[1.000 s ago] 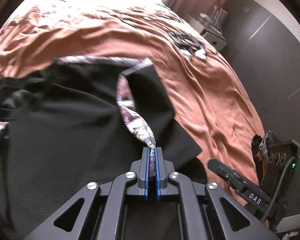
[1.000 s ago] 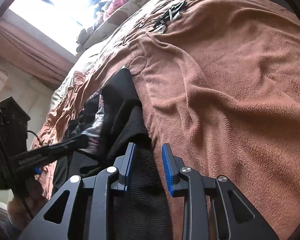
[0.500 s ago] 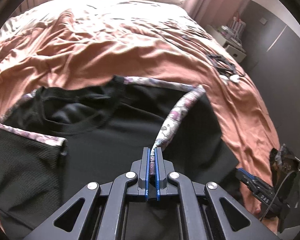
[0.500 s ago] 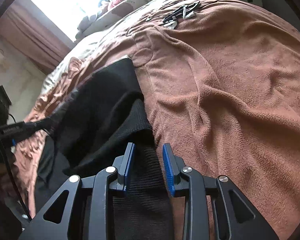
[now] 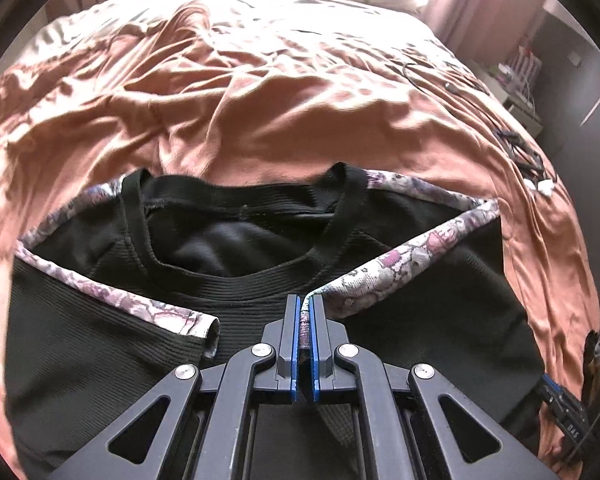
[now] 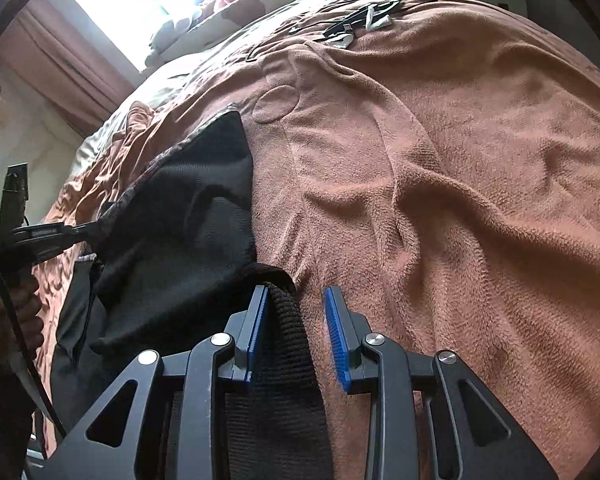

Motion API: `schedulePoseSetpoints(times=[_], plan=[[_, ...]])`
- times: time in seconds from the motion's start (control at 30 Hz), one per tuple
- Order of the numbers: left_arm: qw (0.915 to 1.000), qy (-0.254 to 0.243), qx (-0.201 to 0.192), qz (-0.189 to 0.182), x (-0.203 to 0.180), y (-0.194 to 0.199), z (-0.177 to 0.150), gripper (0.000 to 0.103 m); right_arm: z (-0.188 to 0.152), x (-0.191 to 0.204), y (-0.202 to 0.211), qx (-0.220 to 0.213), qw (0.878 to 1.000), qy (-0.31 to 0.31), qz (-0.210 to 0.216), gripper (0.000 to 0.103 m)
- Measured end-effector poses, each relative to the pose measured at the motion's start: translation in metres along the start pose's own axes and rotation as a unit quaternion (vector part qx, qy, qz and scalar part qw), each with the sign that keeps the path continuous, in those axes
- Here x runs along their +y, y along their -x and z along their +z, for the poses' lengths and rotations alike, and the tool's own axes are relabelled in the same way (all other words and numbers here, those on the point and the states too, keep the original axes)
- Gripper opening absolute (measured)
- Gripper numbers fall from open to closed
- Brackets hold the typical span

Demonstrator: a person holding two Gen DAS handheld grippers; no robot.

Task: Fold small clothes

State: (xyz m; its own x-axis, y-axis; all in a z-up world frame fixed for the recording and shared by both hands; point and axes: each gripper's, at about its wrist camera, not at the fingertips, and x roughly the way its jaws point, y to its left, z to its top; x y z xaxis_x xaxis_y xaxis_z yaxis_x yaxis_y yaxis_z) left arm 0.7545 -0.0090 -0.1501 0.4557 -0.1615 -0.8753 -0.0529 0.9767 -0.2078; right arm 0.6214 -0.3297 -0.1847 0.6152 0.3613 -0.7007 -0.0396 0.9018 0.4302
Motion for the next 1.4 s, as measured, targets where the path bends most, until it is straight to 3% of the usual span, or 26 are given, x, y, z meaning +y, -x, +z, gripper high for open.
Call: schedulePoseSetpoints(times=[0.27, 0.67, 0.83, 0.97, 1.07, 1.13, 1.27, 1.4], plan=[[0.9975, 0.053, 0.021, -0.042, 0.014, 0.002, -0.033, 0.045, 0.0, 0.0, 0.006, -0.001, 1.0, 0.0, 0.005, 0.026], [0.9955, 0.045, 0.059, -0.058, -0.023, 0.01, -0.085, 0.045, -0.001, 0.006, -0.002, 0.0, 1.0, 0.008, 0.004, 0.026], [0.995, 0.039, 0.075, -0.054, -0.038, 0.01, -0.106, 0.045, -0.001, -0.001, -0.002, -0.001, 1.0, -0.012, -0.011, 0.015], [0.9953, 0.031, 0.079, -0.047, -0.047, 0.011, -0.12, 0.044, 0.0, -0.003, 0.002, 0.004, 1.0, -0.02, -0.011, 0.014], [0.9966, 0.013, 0.079, -0.019, -0.053, 0.011, -0.125, 0.017, 0.003, -0.005, 0.014, 0.0, 1.0, -0.029, 0.004, 0.014], [0.9964, 0.015, 0.08, -0.026, -0.052, 0.012, -0.126, 0.008, 0.008, -0.008, 0.024, -0.013, 0.999, -0.034, 0.026, 0.014], [0.9968, 0.003, 0.076, -0.022, -0.052, 0.019, -0.126, 0.006, 0.01, -0.01, 0.03, -0.022, 0.997, -0.046, 0.066, 0.018], [0.997, 0.003, 0.073, -0.026, -0.05, 0.02, -0.128, 0.006, 0.014, -0.002, 0.02, -0.016, 0.997, -0.027, 0.065, 0.018]])
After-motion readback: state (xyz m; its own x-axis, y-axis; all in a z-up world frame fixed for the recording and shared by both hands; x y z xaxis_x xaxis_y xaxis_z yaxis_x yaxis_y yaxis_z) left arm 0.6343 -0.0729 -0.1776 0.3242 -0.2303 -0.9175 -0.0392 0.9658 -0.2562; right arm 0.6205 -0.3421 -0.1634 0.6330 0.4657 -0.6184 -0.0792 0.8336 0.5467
